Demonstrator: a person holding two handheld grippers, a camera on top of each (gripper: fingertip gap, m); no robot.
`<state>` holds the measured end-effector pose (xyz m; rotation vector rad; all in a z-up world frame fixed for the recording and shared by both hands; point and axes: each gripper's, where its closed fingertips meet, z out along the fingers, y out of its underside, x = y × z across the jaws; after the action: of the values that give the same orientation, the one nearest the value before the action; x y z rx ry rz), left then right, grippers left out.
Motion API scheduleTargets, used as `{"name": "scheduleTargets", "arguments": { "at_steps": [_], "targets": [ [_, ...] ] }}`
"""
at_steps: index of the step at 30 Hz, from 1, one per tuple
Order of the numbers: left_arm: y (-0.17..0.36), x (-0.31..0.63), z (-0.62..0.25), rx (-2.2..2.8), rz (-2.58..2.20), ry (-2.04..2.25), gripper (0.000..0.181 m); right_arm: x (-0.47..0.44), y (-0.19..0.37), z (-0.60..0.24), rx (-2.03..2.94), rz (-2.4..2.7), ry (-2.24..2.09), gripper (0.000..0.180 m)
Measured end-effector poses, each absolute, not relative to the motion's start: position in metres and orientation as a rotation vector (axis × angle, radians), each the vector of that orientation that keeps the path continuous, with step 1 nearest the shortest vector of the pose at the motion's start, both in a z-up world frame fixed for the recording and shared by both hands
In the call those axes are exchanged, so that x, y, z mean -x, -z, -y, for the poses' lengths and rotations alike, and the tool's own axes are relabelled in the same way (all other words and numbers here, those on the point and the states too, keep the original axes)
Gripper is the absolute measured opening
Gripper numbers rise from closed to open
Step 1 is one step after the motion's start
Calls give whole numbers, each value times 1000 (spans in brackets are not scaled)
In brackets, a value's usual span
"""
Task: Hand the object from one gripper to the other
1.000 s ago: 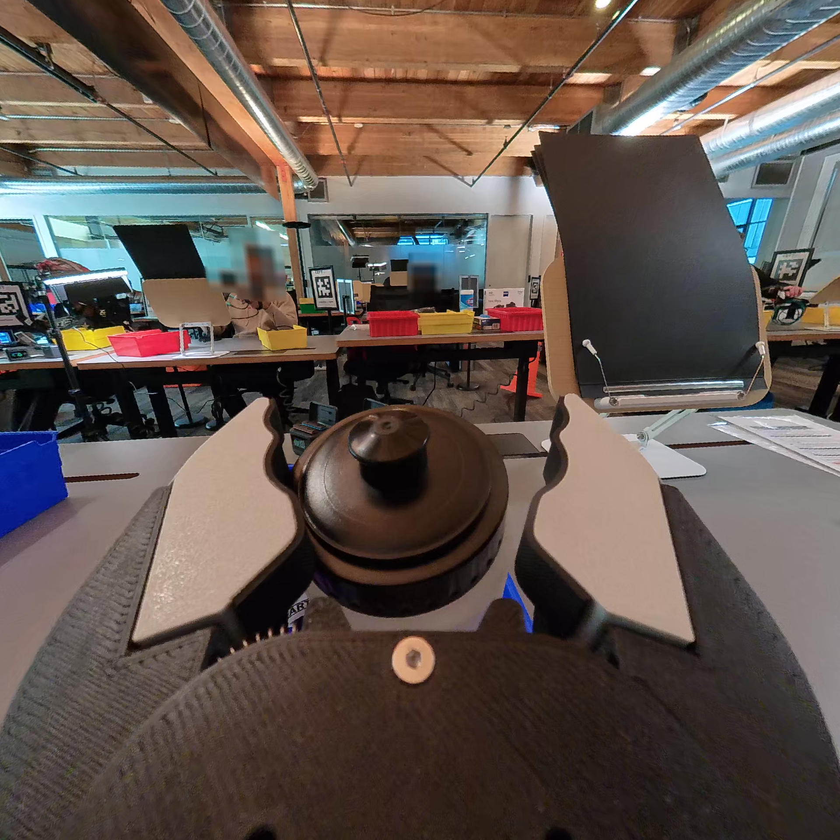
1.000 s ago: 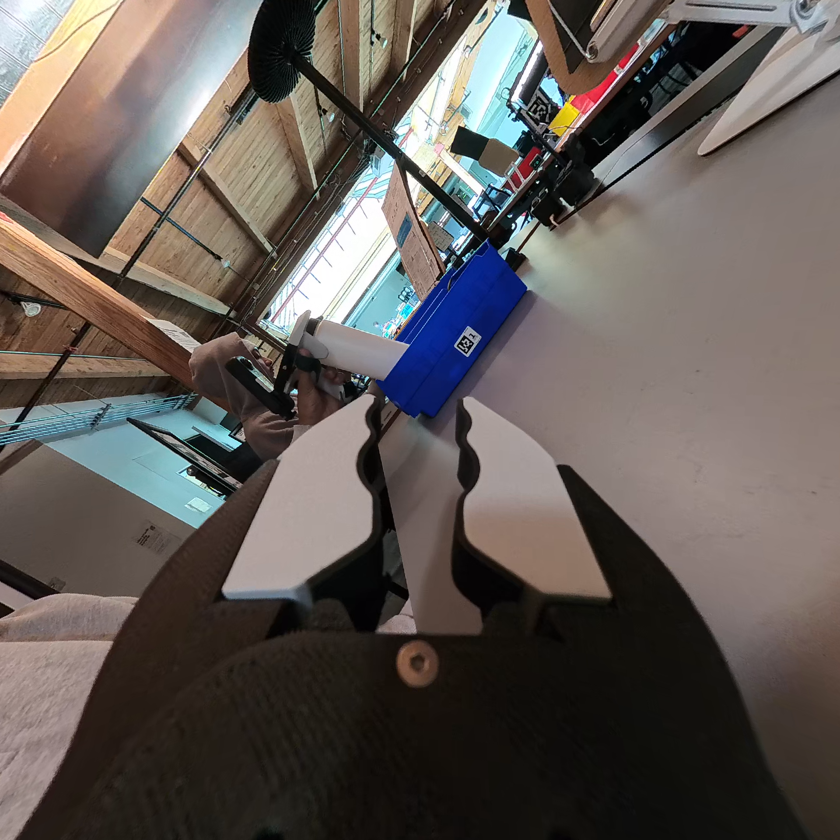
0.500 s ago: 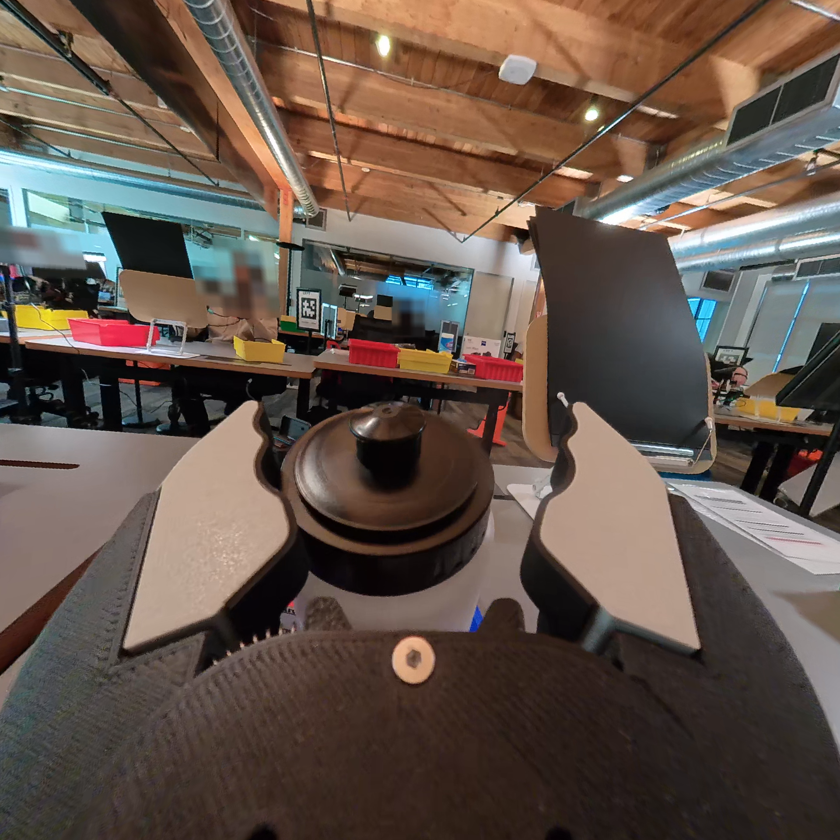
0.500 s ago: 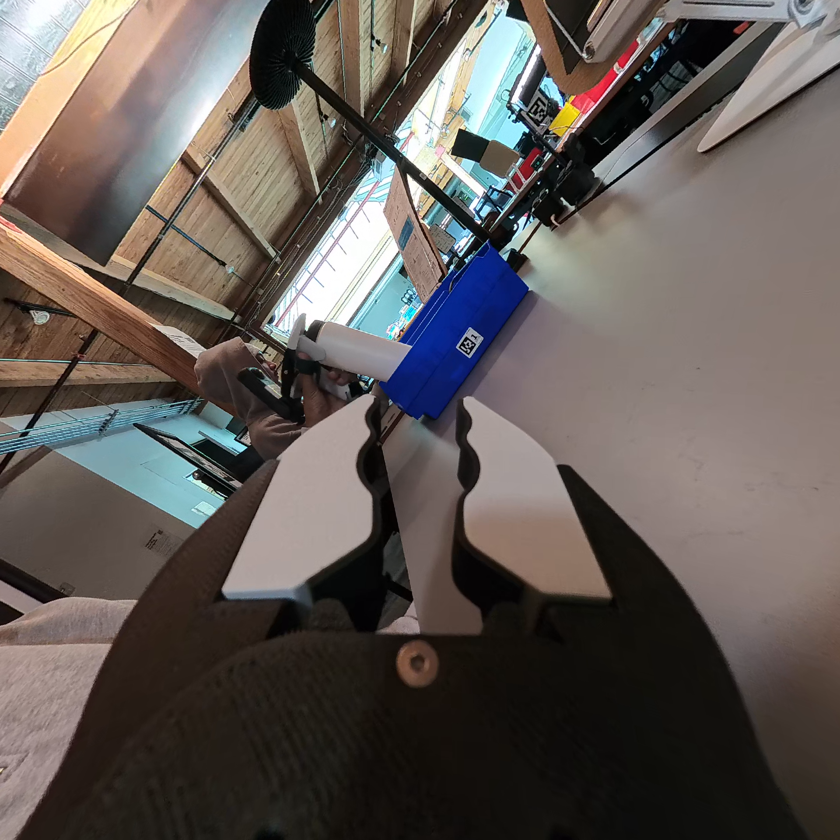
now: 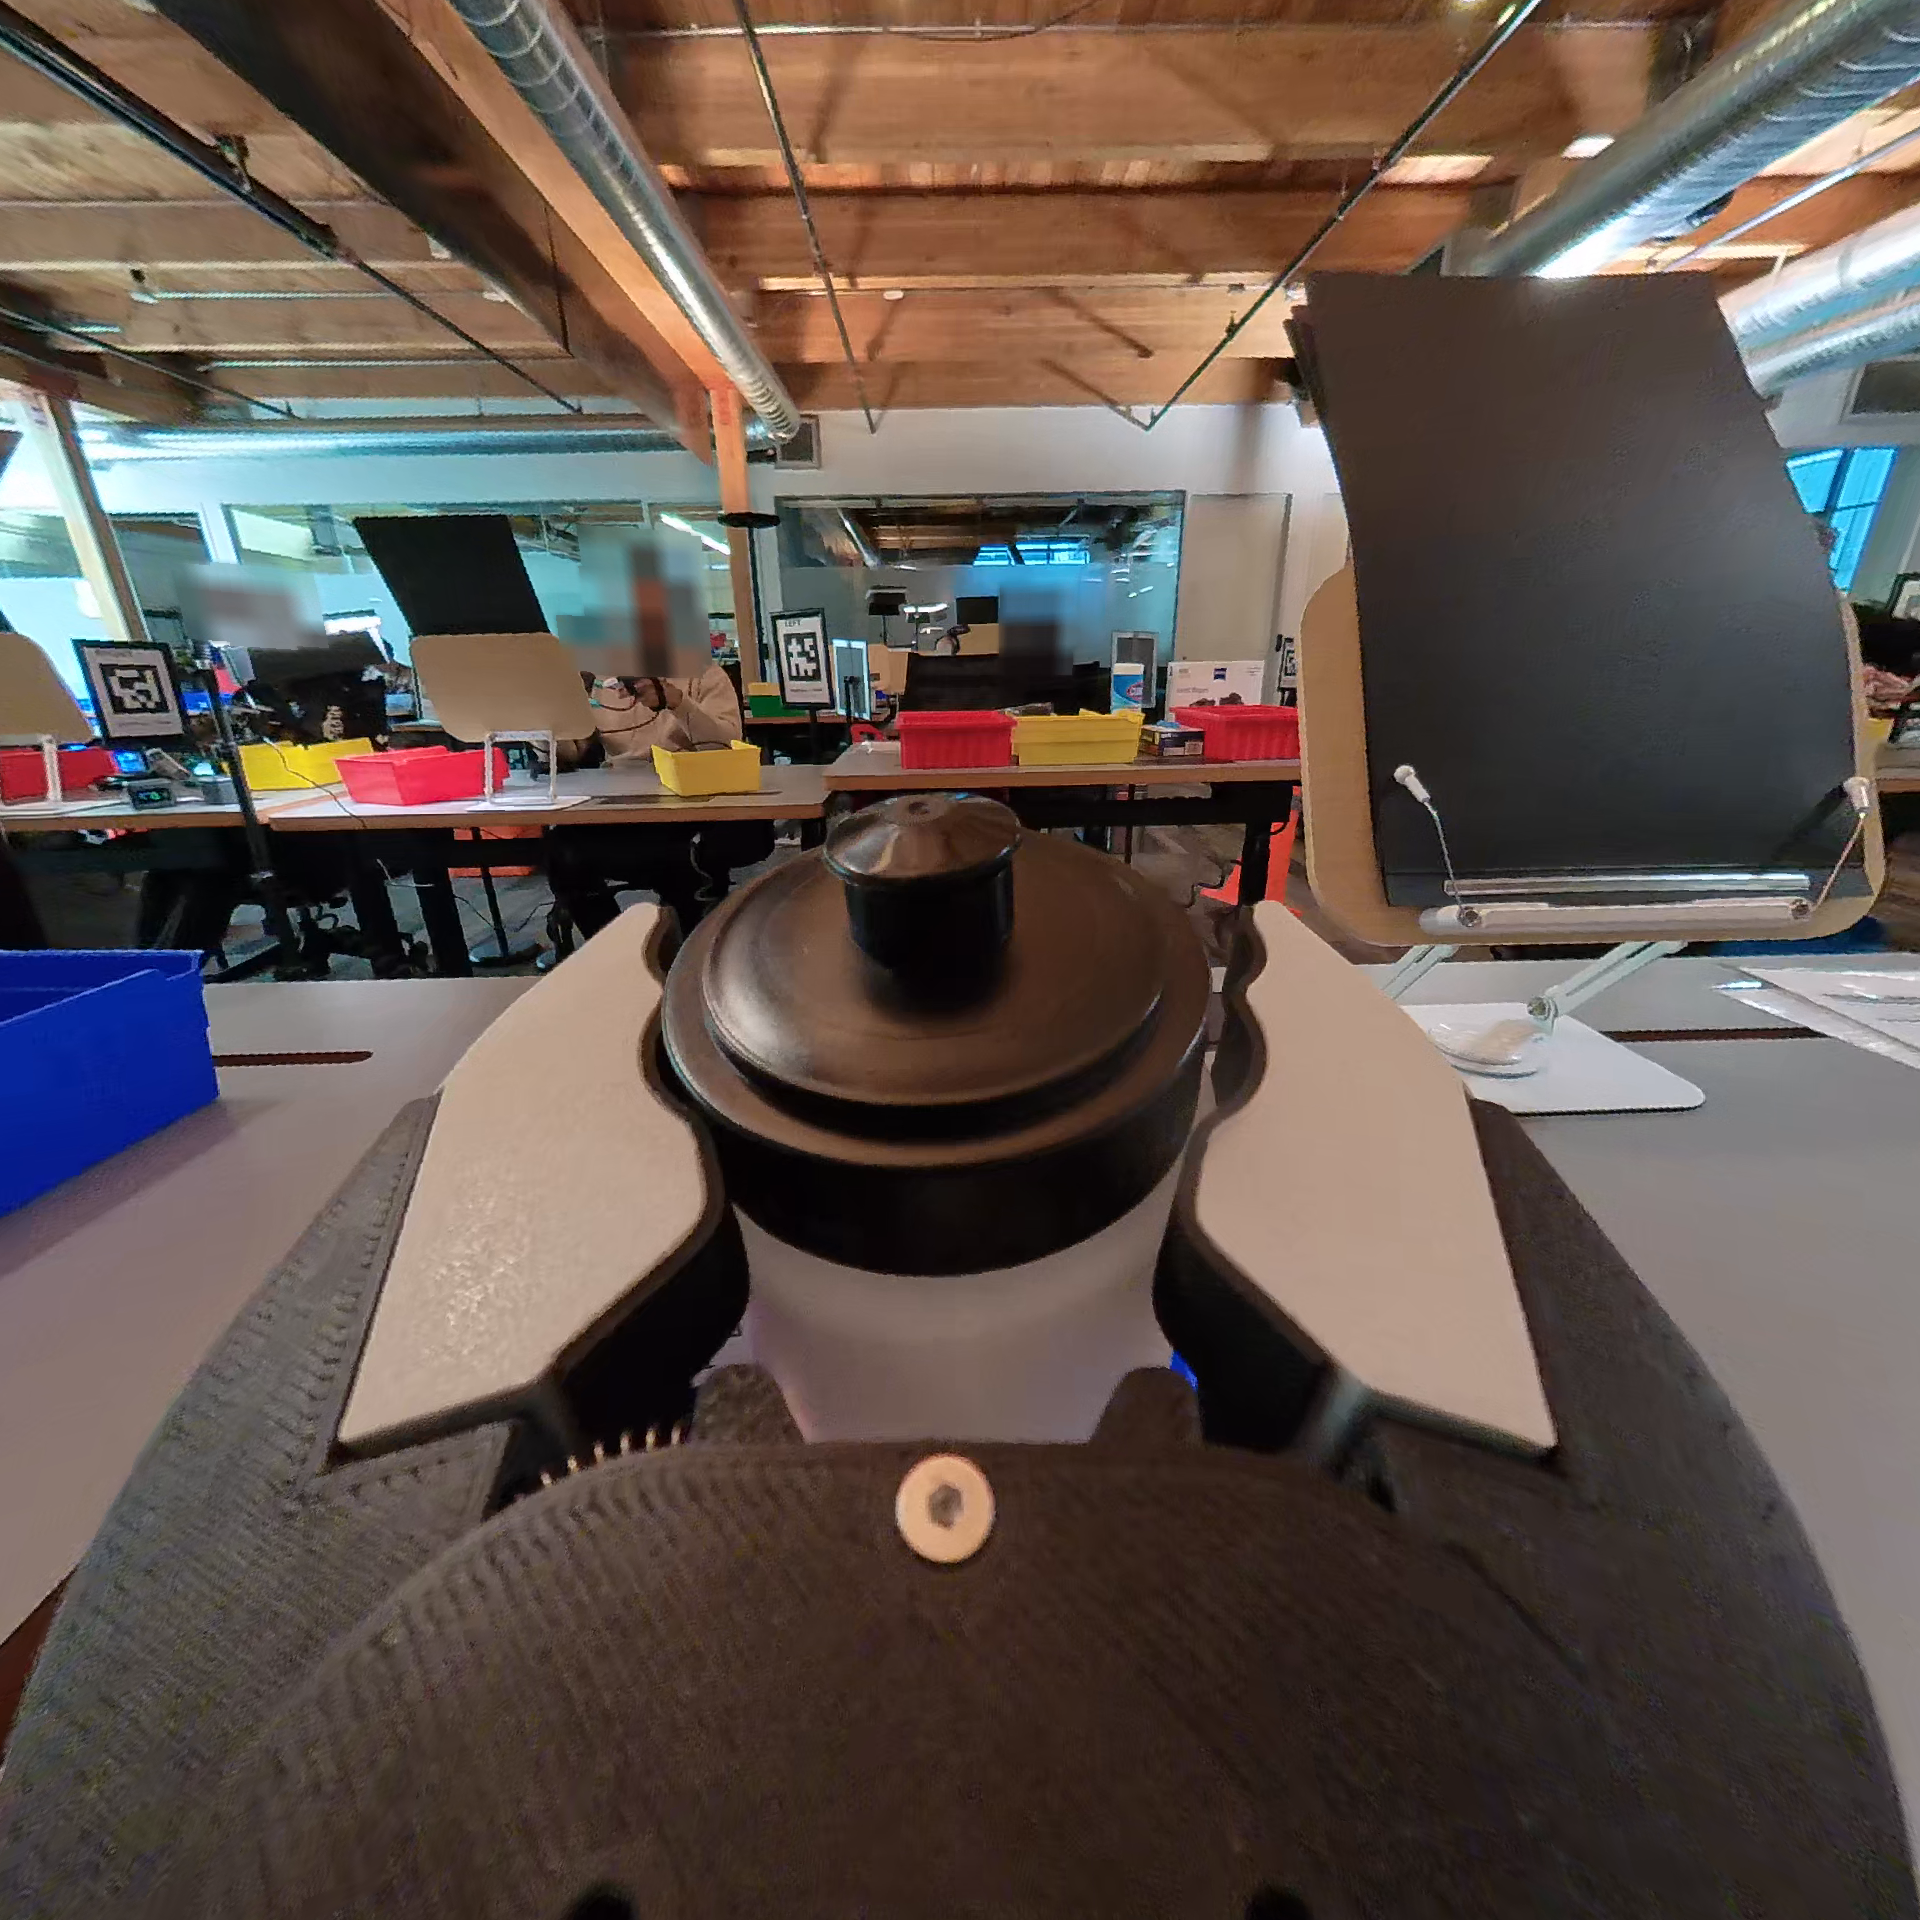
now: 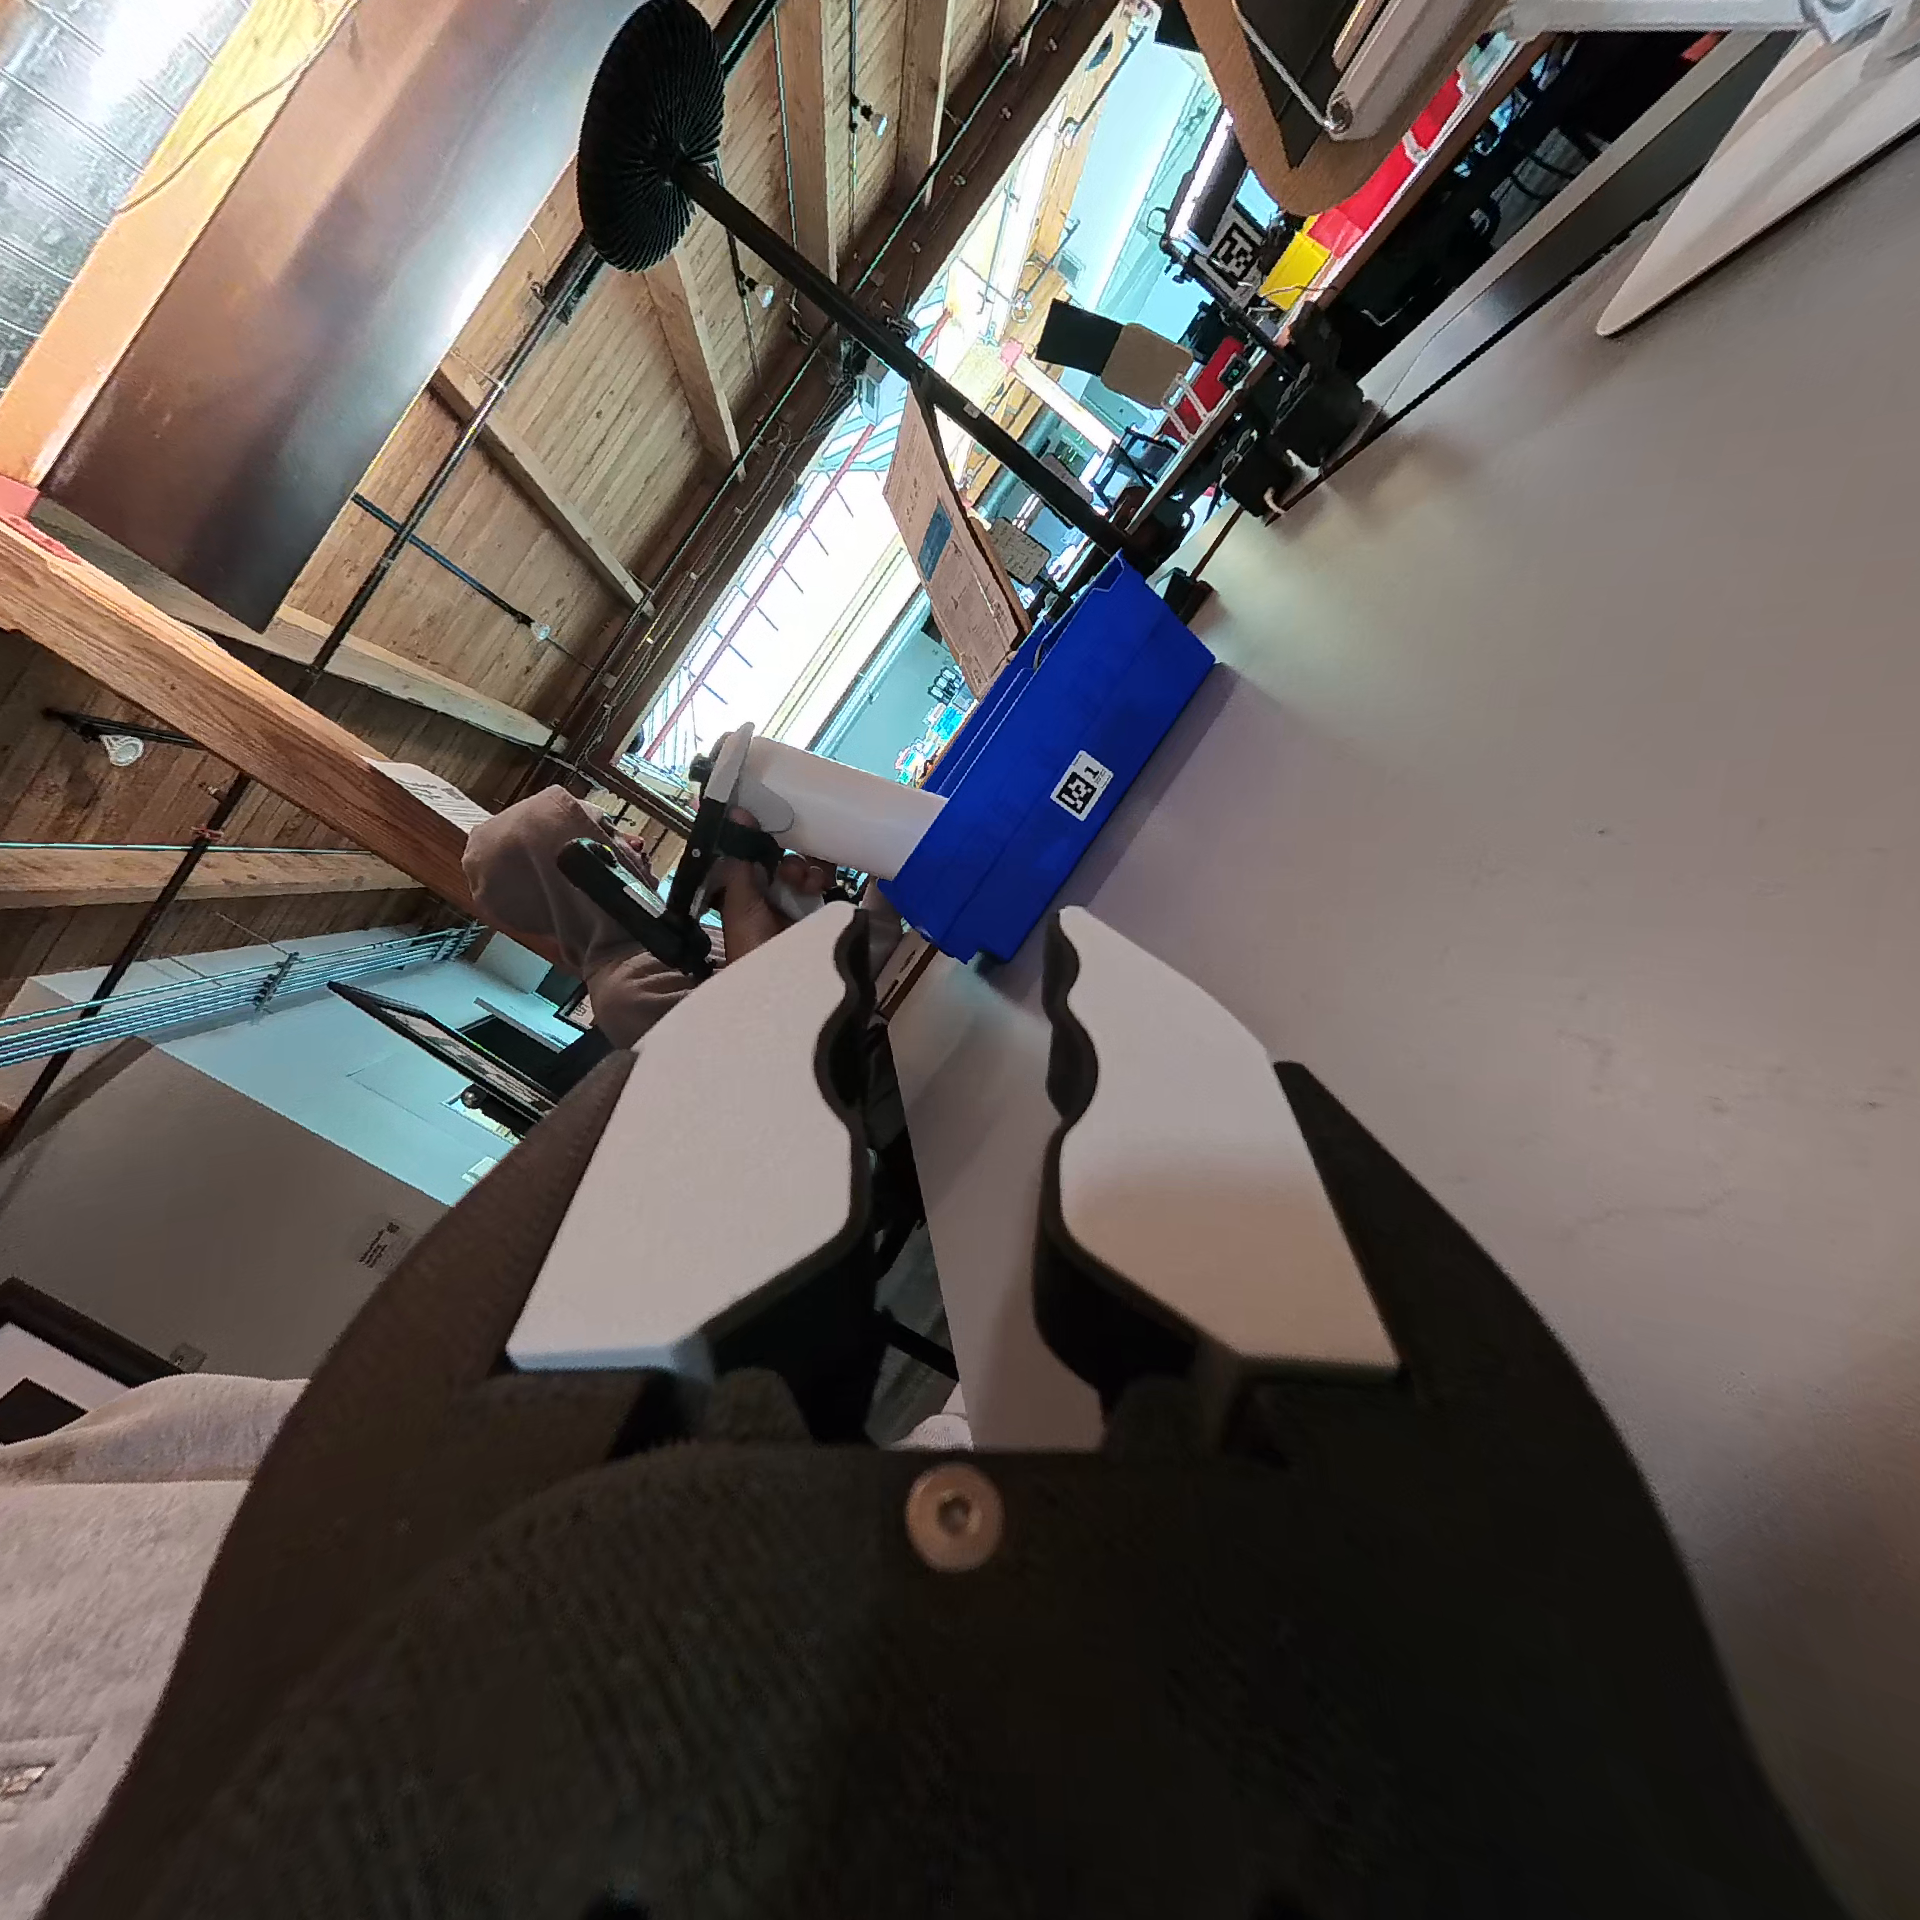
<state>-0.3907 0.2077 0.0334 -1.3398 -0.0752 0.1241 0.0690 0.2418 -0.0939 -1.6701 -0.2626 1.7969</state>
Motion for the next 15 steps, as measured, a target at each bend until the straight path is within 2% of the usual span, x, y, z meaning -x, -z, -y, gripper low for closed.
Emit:
{"name": "scheduleTargets", "arguments": {
  "at_steps": [7,15],
  "targets": [
    [-41,379,-209,1345,18,-150,99,-69,94,-242,1671,255,-1807,32],
    [-90,358,-186,1264,-21,-110,99,-68,94,-240,1674,261,-1810,33]
  ]
}}
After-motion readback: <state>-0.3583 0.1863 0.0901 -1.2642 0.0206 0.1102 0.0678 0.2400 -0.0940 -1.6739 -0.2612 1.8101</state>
